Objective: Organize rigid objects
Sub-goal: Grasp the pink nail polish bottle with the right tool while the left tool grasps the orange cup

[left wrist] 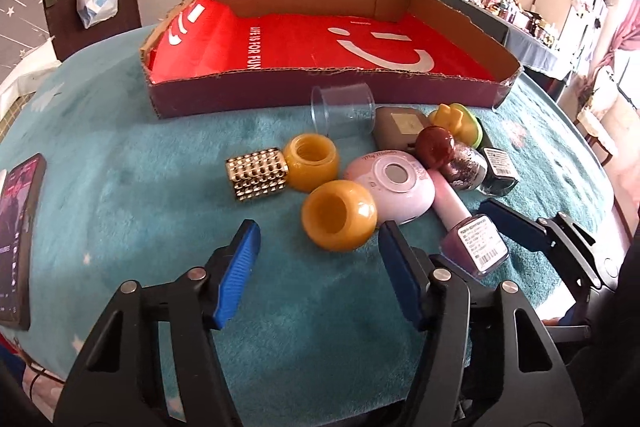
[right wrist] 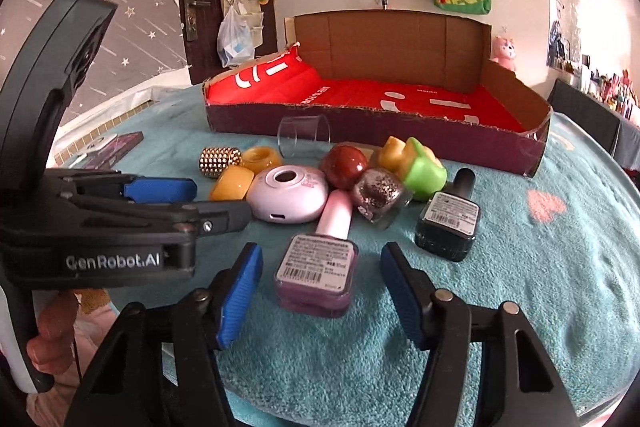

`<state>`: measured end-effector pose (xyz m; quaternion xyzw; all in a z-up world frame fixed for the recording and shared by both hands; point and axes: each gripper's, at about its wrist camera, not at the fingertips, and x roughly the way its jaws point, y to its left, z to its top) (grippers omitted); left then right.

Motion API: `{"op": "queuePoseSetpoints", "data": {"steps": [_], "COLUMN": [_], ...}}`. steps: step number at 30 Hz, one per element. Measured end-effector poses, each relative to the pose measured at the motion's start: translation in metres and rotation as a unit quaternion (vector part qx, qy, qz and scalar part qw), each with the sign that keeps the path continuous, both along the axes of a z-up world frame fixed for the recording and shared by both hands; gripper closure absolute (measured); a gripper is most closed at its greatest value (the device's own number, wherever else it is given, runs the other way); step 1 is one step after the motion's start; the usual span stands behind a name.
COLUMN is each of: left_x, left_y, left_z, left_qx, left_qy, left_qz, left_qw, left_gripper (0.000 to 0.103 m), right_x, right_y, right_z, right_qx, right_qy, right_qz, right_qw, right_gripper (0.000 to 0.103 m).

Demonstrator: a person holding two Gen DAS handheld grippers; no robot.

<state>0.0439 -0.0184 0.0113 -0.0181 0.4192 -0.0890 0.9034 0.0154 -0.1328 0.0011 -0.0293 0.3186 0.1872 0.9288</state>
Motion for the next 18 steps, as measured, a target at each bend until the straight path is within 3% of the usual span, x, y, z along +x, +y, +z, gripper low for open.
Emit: {"op": "queuePoseSetpoints", "data": {"steps": [3,6,7,8,9,13,18], "left_x": [0.003,0.0055,0.0053,0.0049,0.0046,0.0017,-0.0044], "left_y": [-0.0002,-0.0024,-0.0035,-0.0051,-0.0067,-0.0089,-0.0062], "left_z": [0.0007,-0.0002,-0.0009,-0.0017,-0.0025,-0.0024,0.0023], "left_qx": [-0.01,-0.009,-0.007,-0.004,0.003,0.013,0.009], "left_qy": [-0.002,-0.008,-0.009,-0.01,-0.012,-0.02,-0.026], "left_qz": [-0.009,-0.018,-0.023,-0.028,-0.03,-0.033,-0.031], "left_qw": [0.9999,0.9998,0.9997,0.9996,0.9995,0.9992,0.9991], "left_gripper": [0.043,0.043,0.048,0.062,0.068,0.068,0.068], "right_x": [0.0032,0.0051,0.0054,0.0053,0.0048,0.0035,0.0008], "right_y": [-0.0013,0.0005,0.0013,0.0021,0.0024,0.0034,0.0015], "right_z": [0.0012,0.0003,-0.0002,-0.0005,-0.0006,-0.0005,0.0006], "right_qx": [0.012,0.008,0.001,-0.004,-0.008,-0.013,-0.012], "right_qy": [0.006,0.008,0.007,0.005,0.004,0.003,0.004], "right_qz": [-0.002,-0.007,-0.009,-0.011,-0.011,-0.007,-0.007], "right_qw": [1.0,1.0,1.0,1.0,1.0,1.0,1.0], "right_gripper": [0.04,0.048,0.051,0.052,0.053,0.062,0.063]}}
